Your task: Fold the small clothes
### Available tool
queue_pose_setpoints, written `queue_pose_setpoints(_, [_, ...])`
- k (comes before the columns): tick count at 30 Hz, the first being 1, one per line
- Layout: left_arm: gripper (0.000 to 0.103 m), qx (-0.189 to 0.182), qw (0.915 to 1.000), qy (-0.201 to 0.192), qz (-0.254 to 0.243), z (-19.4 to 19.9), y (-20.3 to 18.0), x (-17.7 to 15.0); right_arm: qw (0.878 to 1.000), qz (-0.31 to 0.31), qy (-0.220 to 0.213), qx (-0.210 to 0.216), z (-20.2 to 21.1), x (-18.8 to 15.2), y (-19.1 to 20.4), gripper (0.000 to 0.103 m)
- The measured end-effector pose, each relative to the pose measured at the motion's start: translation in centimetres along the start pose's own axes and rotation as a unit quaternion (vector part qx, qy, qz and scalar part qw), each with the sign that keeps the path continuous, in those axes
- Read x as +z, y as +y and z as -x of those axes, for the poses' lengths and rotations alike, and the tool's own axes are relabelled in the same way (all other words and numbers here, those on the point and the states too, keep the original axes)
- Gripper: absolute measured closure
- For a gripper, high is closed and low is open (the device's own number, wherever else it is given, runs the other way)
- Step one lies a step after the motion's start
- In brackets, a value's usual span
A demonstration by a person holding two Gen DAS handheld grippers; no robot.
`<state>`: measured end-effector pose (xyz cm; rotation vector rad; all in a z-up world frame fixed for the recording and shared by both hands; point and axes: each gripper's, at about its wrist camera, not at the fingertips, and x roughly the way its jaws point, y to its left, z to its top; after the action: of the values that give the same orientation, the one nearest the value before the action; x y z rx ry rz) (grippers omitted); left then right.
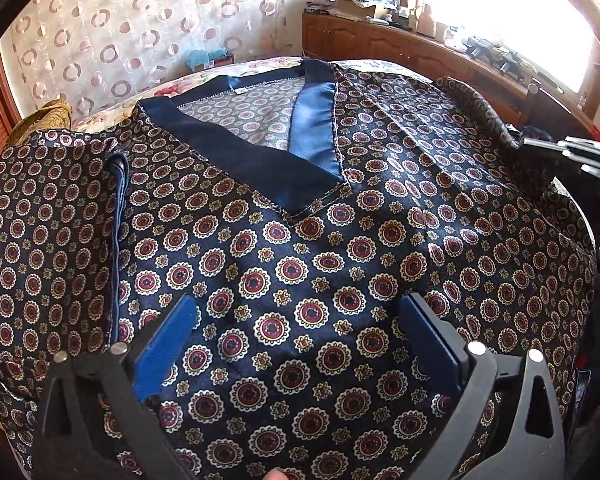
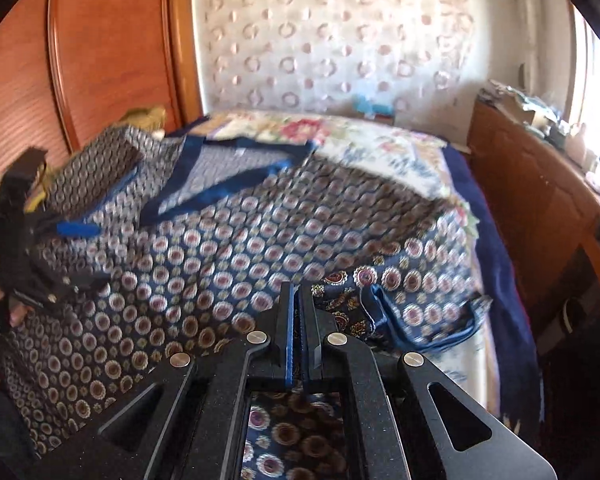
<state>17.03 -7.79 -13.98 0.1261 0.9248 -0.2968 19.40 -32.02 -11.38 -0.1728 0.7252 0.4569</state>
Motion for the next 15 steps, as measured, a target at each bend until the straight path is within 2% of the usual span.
queue_pose_setpoints(3, [0.000,0.001,1.0000,0.001,0.002,0.0,0.0,0.0,1.000,-0.004,0.015,0.003,-0.8,-0.6,0.3,0.103])
queue_pose_setpoints(5, [0.000,0.002,1.0000,0.001,0.002,0.0,0.0,0.0,1.000,-0.014,0.017,0.004,-0.6,-0.8,-0.1,0.099])
queue_pose_setpoints(7, [0.000,0.002,1.0000,0.001,0.002,0.0,0.0,0.0,1.000,-0.024,0.013,-0.002,0.0,-0.9,-0.5,0.081])
queue_pose_setpoints(9, [0.000,0.002,1.0000,0.002,0.002,0.0,0.1,-0.1,0.999,-0.035,0.001,-0.005,1.3,-1.1,-1.2,0.069])
queue_pose_setpoints(12, [0.000,0.002,1.0000,0.002,0.002,0.1,0.1,-0.1,0.999,-0.046,-0.018,-0.007,3.2,-1.0,-2.3,0.063])
queue_pose_setpoints(15, [0.000,0.006,1.0000,-0.007,0.003,0.7,0.1,-0.3,0.997,-0.059,-0.033,-0.038,4.5,-0.6,-4.2,0.059])
